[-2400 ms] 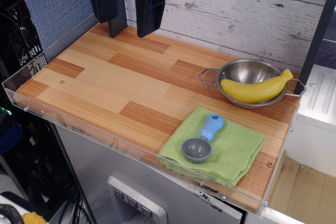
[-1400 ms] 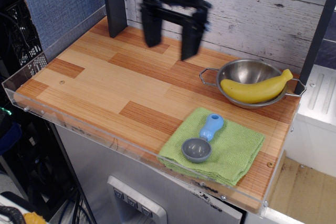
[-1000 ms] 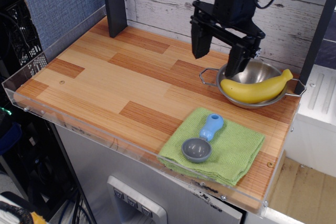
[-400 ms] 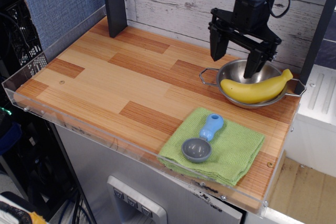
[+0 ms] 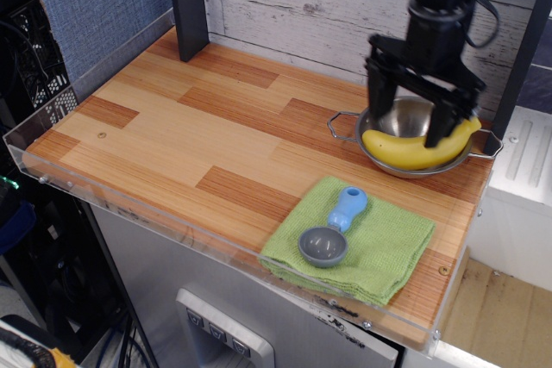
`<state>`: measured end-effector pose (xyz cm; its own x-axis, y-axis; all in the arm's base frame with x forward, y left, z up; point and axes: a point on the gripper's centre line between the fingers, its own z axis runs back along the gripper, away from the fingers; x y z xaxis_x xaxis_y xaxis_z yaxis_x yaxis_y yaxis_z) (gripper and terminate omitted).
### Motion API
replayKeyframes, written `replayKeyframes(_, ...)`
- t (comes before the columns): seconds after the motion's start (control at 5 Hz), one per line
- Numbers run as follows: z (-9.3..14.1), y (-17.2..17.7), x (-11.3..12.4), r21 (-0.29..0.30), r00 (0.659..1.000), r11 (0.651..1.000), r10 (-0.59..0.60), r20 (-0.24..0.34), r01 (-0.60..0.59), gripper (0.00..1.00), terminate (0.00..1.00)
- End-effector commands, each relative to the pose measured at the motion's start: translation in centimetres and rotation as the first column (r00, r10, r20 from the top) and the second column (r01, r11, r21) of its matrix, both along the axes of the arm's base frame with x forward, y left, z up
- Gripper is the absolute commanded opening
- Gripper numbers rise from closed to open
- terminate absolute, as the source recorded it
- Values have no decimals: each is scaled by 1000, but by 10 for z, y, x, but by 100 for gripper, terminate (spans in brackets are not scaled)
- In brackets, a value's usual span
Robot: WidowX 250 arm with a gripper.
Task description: Move the yellow banana to the left edge of the table.
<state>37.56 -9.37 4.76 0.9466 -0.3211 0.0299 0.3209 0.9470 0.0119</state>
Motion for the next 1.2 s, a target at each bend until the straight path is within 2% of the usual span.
replayKeyframes(0.0,-7,-20,6,10,999,999,-46,1,46,100,0)
replayKeyframes(0.4,-38,-10,-2,45,996,998,-30,-81,33,100,0)
replayKeyframes(0.6,-34,-3,-2,44,997,999,-3,-77,7,0,0)
replayKeyframes(0.8,-14,1,0,30,1000,1000,-2,-30,3,0,0)
replayKeyframes(1.0,17,3,2,-11,999,1000,-1,44,2,0,0)
